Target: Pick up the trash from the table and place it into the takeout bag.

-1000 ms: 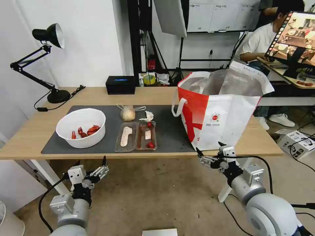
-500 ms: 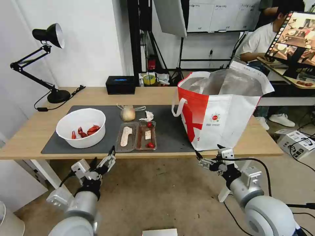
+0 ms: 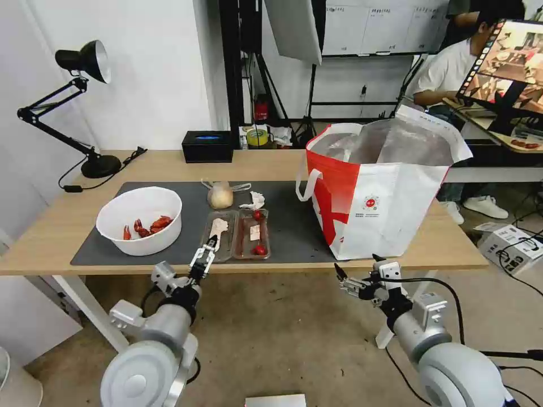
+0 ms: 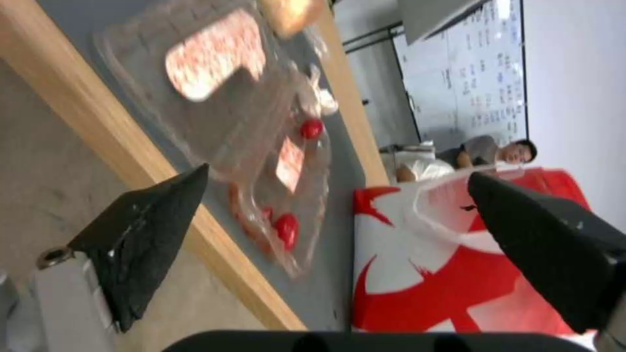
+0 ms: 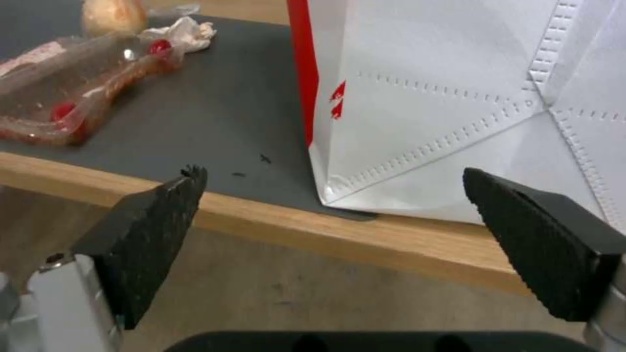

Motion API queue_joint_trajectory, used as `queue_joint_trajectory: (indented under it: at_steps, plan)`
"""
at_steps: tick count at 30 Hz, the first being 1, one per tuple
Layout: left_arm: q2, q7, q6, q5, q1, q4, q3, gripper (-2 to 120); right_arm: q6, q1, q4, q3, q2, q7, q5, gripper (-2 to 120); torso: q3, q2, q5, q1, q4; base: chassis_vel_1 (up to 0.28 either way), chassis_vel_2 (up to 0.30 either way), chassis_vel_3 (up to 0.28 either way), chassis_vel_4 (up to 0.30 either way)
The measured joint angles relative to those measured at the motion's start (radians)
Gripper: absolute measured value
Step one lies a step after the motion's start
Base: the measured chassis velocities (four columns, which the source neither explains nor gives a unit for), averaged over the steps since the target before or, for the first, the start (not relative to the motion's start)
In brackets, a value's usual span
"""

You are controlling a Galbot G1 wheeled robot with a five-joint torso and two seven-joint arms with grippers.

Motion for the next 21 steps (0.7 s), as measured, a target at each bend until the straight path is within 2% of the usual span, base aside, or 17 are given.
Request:
queue_joint_trajectory:
  at_steps: [12,21]
  plan:
    - [-0.010,0.000,0.036,-0.011,-0.059,0.041,0.060,100,0.000,-0.013,-0.002,0.007,0.006,0.000,-0.006,100,0.000,0.000,-0.0001,0.000,-0.0001,0.000,0.000,0.000,0.000]
    - [0.012,-0.005,0.055,-0.029,-0.102,0.087,0.078,100,0.003,-0.023,-0.002,0.010,0.018,0.000,-0.017,100,0.000,0.000,0.0000,0.000,-0.0001,0.000,0.000,0.000,0.000]
